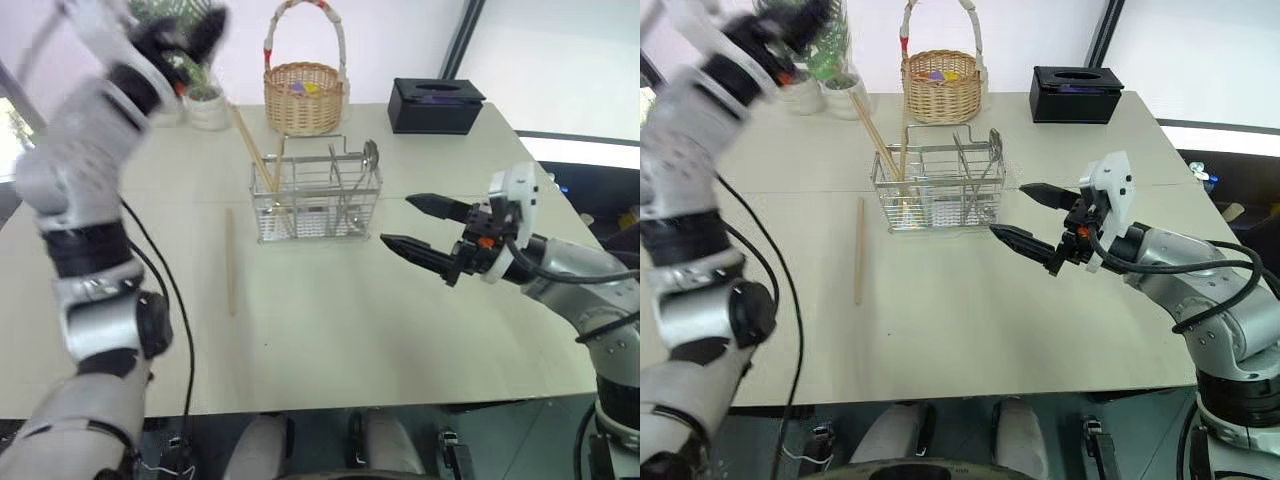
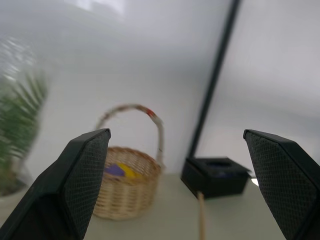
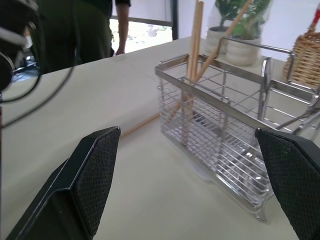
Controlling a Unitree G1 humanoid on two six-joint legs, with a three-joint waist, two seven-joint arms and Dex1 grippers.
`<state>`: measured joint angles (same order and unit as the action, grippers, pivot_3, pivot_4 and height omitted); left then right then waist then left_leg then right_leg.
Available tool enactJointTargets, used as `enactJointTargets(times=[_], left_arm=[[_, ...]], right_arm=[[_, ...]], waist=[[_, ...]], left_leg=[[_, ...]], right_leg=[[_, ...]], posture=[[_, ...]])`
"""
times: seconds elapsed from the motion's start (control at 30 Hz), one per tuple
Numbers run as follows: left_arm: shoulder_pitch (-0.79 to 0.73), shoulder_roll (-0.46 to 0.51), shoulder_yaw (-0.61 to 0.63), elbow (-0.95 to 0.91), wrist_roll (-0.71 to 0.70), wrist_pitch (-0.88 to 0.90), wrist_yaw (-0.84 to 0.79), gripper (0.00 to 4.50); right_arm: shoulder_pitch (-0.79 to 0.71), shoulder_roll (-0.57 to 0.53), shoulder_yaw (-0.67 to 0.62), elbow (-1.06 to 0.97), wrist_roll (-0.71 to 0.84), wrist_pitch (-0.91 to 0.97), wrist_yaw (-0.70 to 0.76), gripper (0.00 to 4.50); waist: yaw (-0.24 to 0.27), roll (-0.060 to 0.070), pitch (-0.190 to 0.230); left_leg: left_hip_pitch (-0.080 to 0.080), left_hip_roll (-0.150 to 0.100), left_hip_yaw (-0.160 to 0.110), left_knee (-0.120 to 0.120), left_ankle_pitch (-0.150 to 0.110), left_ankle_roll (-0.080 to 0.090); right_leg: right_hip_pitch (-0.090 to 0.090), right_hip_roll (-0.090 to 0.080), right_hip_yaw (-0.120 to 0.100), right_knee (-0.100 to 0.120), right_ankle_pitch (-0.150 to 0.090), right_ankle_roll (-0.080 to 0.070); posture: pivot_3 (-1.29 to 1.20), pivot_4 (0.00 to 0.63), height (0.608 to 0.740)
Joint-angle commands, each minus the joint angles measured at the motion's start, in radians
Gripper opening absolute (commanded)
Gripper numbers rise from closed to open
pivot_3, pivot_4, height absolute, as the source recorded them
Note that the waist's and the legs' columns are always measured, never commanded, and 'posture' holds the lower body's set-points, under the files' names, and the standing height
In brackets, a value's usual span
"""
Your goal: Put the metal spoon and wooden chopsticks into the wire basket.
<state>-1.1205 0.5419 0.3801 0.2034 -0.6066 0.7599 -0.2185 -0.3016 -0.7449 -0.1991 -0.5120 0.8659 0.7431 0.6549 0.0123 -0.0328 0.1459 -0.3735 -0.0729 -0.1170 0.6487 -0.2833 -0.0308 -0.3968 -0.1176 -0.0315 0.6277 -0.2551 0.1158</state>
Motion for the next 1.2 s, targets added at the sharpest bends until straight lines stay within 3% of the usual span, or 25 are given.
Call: enactJointTargets(times=[0.03, 0.13, 0.23, 0.37, 1.03, 1.13, 1.2], left_arm=[[-0.019, 0.067, -0.074, 0.120, 0.133, 0.046, 0.062, 4.49], [-0.001, 0.094, -0.174, 0.167, 0.199, 0.191, 0.064, 4.49], [0.046, 0.064, -0.230, 0.176, 0.221, 0.360, 0.070, 4.49], [0.079, -0.003, -0.215, 0.208, 0.233, 0.477, 0.099, 4.49], [0.071, -0.134, -0.281, 0.468, 0.333, 0.474, 0.006, 4.49], [0.058, -0.140, -0.278, 0.516, 0.350, 0.446, -0.003, 3.69], [0.048, -0.142, -0.278, 0.541, 0.360, 0.437, -0.006, 2.72]], right_arm=[[-0.019, 0.011, 0.003, -0.007, -0.013, -0.029, 0.012, 4.50], [-0.015, 0.015, 0.014, -0.007, -0.027, -0.038, 0.024, 4.50], [-0.016, 0.016, 0.020, 0.002, -0.035, -0.041, 0.036, 4.50], [-0.028, 0.023, 0.028, 0.008, -0.043, -0.039, 0.037, 4.50], [0.027, 0.051, 0.009, -0.040, -0.040, -0.045, 0.010, 4.50], [0.028, 0.056, 0.008, -0.042, -0.040, -0.047, 0.005, 4.50], [0.030, 0.058, 0.007, -0.043, -0.039, -0.049, 0.000, 4.50]], waist=[[0.000, 0.000, 0.000], [0.004, -0.001, 0.000], [0.002, -0.002, 0.001], [0.000, -0.002, 0.001], [0.002, -0.002, 0.001], [0.003, -0.001, 0.001], [0.004, -0.001, 0.000]], left_leg=[[0.000, 0.000, 0.000, 0.000, 0.000, 0.000], [-0.001, -0.001, -0.001, 0.000, 0.000, 0.000], [-0.002, -0.002, -0.001, 0.001, 0.000, 0.000], [-0.002, -0.001, -0.001, 0.000, 0.000, 0.000], [-0.002, 0.000, 0.000, 0.000, 0.000, -0.001], [-0.001, 0.000, 0.000, 0.000, 0.000, -0.001], [-0.001, 0.000, 0.000, 0.000, 0.000, -0.001]], right_leg=[[0.000, 0.000, 0.000, 0.000, 0.000, 0.000], [0.000, 0.000, 0.000, 0.001, 0.000, 0.000], [0.000, 0.000, 0.000, 0.000, 0.000, 0.000], [-0.002, -0.001, 0.000, 0.001, 0.000, 0.000], [-0.002, -0.001, 0.000, 0.001, 0.000, 0.000], [-0.001, -0.001, 0.000, 0.001, 0.000, 0.000], [0.000, -0.001, 0.000, 0.001, 0.000, 0.001]], posture=[[0.00, 0.150, 0.663], [0.00, 0.150, 0.663], [0.00, 0.150, 0.663], [0.00, 0.150, 0.663], [0.00, 0.150, 0.663], [0.00, 0.150, 0.663], [0.00, 0.150, 0.663]])
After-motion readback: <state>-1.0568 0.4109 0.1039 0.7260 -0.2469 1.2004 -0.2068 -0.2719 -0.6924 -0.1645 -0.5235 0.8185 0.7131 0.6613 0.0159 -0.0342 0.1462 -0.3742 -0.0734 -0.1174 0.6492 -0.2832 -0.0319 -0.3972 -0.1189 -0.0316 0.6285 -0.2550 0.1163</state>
